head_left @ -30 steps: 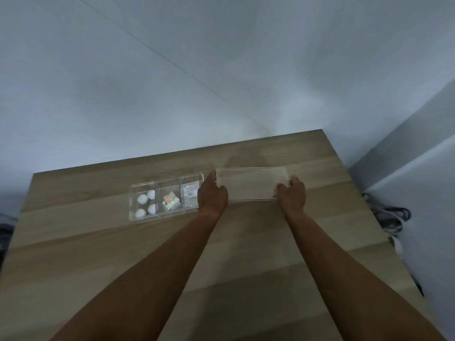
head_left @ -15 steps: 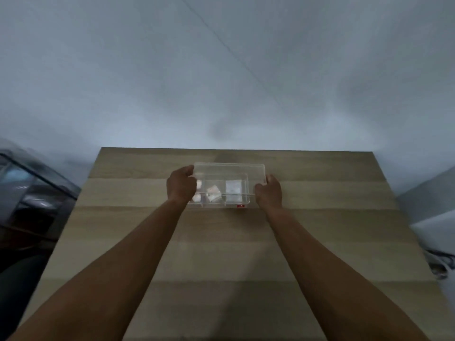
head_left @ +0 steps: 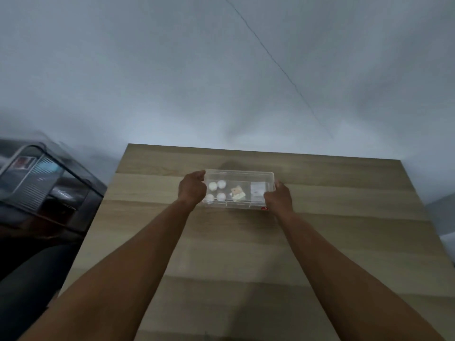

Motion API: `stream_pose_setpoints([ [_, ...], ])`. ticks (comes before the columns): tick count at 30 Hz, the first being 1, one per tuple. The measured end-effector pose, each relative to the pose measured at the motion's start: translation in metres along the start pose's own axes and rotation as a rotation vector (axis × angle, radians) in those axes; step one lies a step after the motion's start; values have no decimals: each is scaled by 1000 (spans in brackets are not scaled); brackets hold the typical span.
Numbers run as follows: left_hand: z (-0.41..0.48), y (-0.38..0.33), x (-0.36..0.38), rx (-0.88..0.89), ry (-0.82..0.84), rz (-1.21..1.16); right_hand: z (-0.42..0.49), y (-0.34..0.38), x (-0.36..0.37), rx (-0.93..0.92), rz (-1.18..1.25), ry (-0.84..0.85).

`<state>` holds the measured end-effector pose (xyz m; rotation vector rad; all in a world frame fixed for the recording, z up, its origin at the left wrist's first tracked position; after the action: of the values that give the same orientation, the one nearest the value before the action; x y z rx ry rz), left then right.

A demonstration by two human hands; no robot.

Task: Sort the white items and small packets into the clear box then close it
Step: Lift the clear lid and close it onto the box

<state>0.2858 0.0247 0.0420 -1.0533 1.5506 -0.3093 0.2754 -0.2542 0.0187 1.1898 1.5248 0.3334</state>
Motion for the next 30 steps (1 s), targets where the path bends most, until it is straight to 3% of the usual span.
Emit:
stream_pose_setpoints([
  [8,-2,7,7,23,66,19,-6,-4,2,-17,-44,22],
  [30,-15,28,17,9,48,17,-17,-18,4,-69,-21,70],
])
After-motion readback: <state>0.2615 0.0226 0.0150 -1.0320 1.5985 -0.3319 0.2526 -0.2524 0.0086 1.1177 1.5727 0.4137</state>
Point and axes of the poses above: each hand's wrist, its own z-axis towards the middle knuckle, its own x-axis out of the palm, y = z × x, the point moved 9 cm from there along z, towards the middle knuckle, and after that the axes turned 5 degrees about -y, right-handed, at the moved point
